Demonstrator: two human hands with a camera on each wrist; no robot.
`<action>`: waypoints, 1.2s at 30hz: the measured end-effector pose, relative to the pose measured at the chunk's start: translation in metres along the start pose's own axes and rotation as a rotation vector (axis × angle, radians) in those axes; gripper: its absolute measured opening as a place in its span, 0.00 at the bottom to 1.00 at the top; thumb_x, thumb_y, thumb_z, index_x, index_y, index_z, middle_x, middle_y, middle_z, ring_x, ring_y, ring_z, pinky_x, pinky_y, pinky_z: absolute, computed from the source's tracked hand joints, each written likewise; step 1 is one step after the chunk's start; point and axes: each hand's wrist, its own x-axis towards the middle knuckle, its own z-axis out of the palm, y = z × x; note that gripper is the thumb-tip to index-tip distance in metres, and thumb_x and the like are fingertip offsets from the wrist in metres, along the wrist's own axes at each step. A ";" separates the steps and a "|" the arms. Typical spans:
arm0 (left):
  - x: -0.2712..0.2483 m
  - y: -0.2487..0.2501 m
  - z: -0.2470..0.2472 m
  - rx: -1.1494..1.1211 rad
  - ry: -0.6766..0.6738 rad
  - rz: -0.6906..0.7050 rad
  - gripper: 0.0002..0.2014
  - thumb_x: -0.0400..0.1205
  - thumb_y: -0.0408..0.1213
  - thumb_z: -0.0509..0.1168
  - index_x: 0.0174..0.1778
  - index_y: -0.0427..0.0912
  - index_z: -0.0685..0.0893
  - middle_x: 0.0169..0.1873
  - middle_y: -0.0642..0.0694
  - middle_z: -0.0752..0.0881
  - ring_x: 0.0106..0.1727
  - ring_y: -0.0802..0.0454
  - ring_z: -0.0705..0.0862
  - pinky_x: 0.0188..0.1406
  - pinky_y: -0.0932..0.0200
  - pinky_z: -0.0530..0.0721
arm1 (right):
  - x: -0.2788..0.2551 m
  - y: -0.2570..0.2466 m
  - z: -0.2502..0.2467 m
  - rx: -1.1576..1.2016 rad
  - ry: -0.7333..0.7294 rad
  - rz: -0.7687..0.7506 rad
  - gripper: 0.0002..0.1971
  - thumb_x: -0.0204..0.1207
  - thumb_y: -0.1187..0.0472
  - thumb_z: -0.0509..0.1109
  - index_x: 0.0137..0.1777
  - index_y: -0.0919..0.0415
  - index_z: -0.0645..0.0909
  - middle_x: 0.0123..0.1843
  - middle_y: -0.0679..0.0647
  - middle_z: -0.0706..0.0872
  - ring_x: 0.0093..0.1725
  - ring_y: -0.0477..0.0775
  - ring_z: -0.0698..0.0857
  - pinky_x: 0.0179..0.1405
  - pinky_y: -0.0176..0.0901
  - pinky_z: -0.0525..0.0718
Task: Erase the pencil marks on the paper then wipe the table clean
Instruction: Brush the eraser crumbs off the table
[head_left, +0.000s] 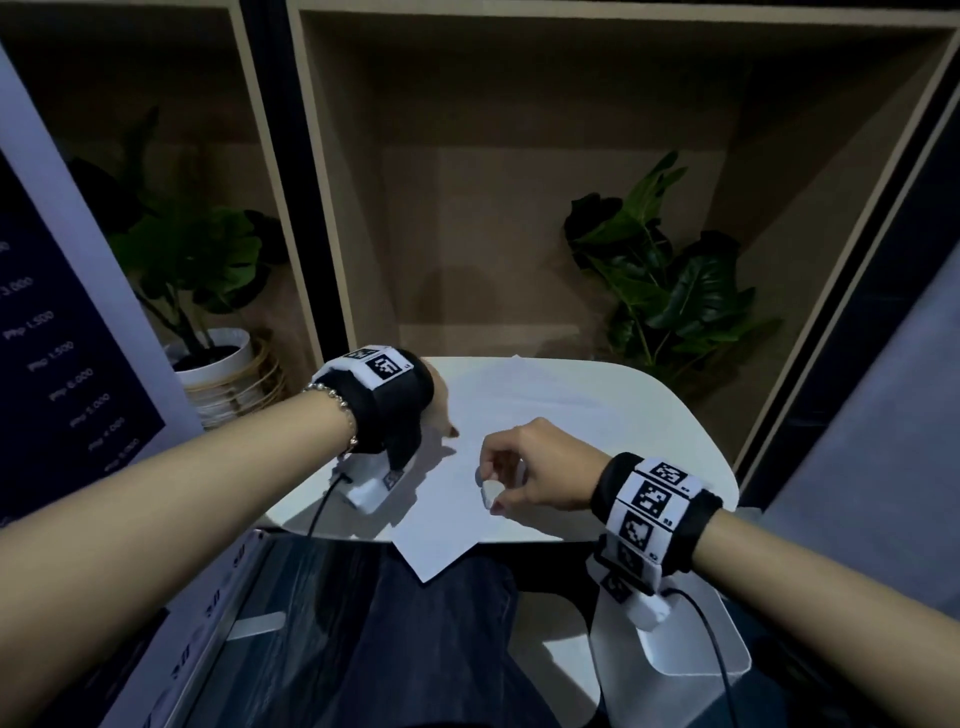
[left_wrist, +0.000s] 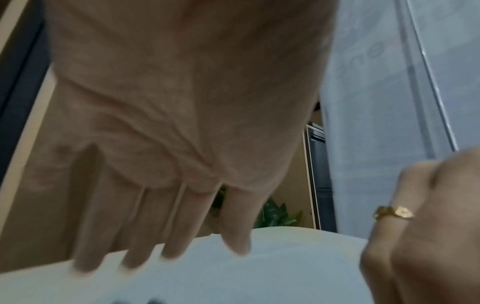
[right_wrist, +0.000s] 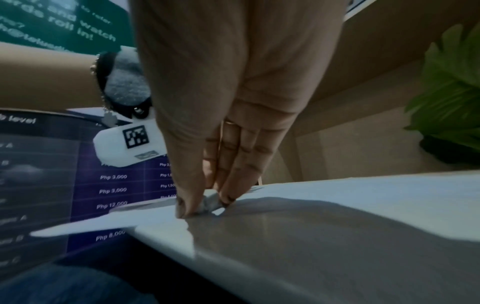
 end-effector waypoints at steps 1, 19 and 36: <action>0.002 -0.002 0.007 0.015 -0.057 -0.017 0.27 0.85 0.58 0.60 0.70 0.40 0.81 0.65 0.48 0.83 0.63 0.46 0.82 0.67 0.57 0.74 | 0.001 0.003 -0.004 0.018 0.039 0.018 0.14 0.67 0.59 0.84 0.49 0.59 0.85 0.45 0.52 0.91 0.43 0.49 0.87 0.44 0.39 0.84; 0.032 -0.022 0.062 -0.041 -0.007 0.033 0.65 0.70 0.74 0.67 0.85 0.43 0.32 0.85 0.37 0.34 0.86 0.35 0.49 0.81 0.39 0.55 | -0.008 0.066 -0.029 0.113 0.184 0.448 0.08 0.73 0.62 0.79 0.49 0.57 0.85 0.48 0.54 0.91 0.51 0.54 0.89 0.59 0.47 0.86; 0.047 -0.028 0.079 -0.116 0.116 0.119 0.70 0.64 0.69 0.76 0.86 0.43 0.35 0.84 0.33 0.35 0.85 0.33 0.40 0.81 0.30 0.43 | 0.003 0.037 -0.033 0.072 0.126 0.413 0.10 0.66 0.64 0.83 0.46 0.56 0.89 0.45 0.53 0.93 0.39 0.44 0.85 0.51 0.39 0.85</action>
